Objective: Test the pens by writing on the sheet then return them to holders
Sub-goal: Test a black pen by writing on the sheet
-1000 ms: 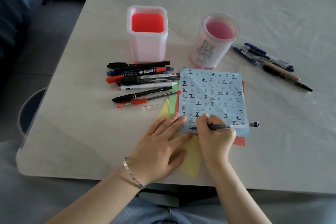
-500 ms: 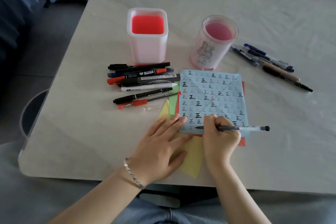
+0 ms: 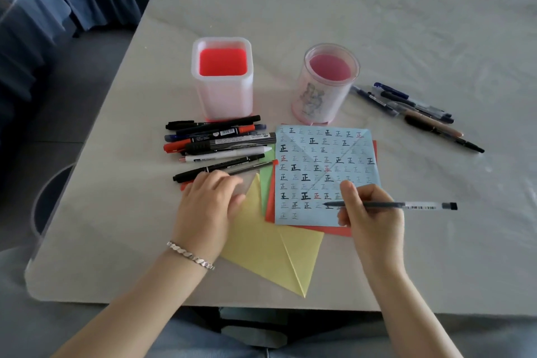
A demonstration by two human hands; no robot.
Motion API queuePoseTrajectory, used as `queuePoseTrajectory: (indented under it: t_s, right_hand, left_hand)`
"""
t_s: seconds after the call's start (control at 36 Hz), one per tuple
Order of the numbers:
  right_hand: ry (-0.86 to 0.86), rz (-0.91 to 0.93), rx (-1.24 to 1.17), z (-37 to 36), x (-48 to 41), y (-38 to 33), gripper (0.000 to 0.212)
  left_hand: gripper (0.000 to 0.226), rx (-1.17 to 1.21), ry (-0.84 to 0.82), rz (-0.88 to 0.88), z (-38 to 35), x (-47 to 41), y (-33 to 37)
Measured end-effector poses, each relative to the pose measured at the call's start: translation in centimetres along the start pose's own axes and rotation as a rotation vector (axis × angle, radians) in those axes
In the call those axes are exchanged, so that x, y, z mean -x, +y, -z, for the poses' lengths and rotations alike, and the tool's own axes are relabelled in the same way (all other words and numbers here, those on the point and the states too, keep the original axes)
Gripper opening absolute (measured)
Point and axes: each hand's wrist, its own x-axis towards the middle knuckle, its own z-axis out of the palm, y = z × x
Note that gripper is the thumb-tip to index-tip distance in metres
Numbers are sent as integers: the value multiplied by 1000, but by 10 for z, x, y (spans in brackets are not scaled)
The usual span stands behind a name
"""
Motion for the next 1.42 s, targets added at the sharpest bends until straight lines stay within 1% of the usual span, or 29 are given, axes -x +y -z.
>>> queuePoseTrajectory:
  t_s: [0.06, 0.11, 0.17, 0.22, 0.28, 0.33, 0.36, 0.39, 0.42, 0.44, 0.47, 0.61, 0.69, 0.78, 0.81, 0.89, 0.97, 1.03, 1.08, 1.17, 1.25, 1.31, 1.36, 1.42]
  right_hand:
    - [-35, -25, -13, 4, 1, -2, 26]
    - [-79, -82, -87, 8, 3, -6, 26]
    - [-115, -157, -187, 10, 6, -12, 31]
    - [-132, -214, -265, 11, 9, -19, 38]
    - [-132, -239, -299, 11, 12, -25, 48]
    - [-120, -238, -290, 10, 15, -30, 49]
    - [-112, -231, -285, 10, 17, -33, 49]
    - [-102, -221, -285, 10, 18, -35, 48]
    - [-93, -208, -289, 10, 18, -37, 47]
    - [-85, -191, -294, 11, 18, -40, 46]
    - [-82, -176, -298, 11, 19, -42, 45]
    - [-95, -137, -247, 13, 19, -48, 47]
    - [-101, -146, -221, 14, 21, -49, 46]
    - [-107, -159, -206, 14, 23, -50, 37]
    - [-111, -162, -203, 14, 23, -49, 36]
    - [-147, -168, -196, 13, 25, -49, 34]
    - [-164, -151, -181, 12, 25, -49, 31]
    - [-136, -117, -163, 14, 23, -47, 33]
    - [-105, -66, -139, 16, 20, -46, 35]
    - [-86, 34, -129, 18, 14, -45, 36]
    - [-79, 118, -153, 24, 9, -48, 27]
    - [-85, 177, -148, 29, 4, -49, 26]
    - [-104, 221, -148, 35, -1, -51, 31]
    - [-131, 240, -155, 40, -4, -54, 28]
  left_hand:
    - [24, 18, -18, 17, 1, 0, 0]
    - [23, 86, -52, 42, 2, -1, 3]
    - [16, 226, -94, 110, 7, -1, 9]
    - [11, 422, -149, 215, 13, 0, 21]
    - [10, 603, -182, 292, 21, -1, 33]
    - [10, 748, -206, 310, 30, -1, 46]
    - [5, 807, -227, 304, 34, -2, 51]
    - [8, 849, -242, 296, 36, -1, 56]
    - [17, 875, -253, 282, 38, -1, 58]
    - [23, 881, -261, 263, 38, 0, 60]
    - [24, 870, -259, 247, 39, 0, 62]
    - [8, 844, -237, 214, 44, -2, 70]
    - [10, 821, -239, 194, 47, -3, 73]
    - [10, 808, -257, 180, 47, -3, 76]
    - [10, 798, -265, 173, 47, -3, 77]
    - [22, 732, -305, 119, 48, -3, 81]
    - [23, 665, -353, 44, 52, -5, 88]
    - [21, 667, -405, 43, 52, -8, 93]
    - [21, 716, -447, 75, 51, -11, 99]
    - [17, 853, -525, 197, 50, -17, 107]
    - [17, 1045, -623, 330, 51, -27, 115]
    - [21, 1168, -691, 412, 54, -33, 121]
    - [24, 1284, -805, 484, 55, -39, 126]
    - [25, 1391, -944, 544, 56, -44, 129]
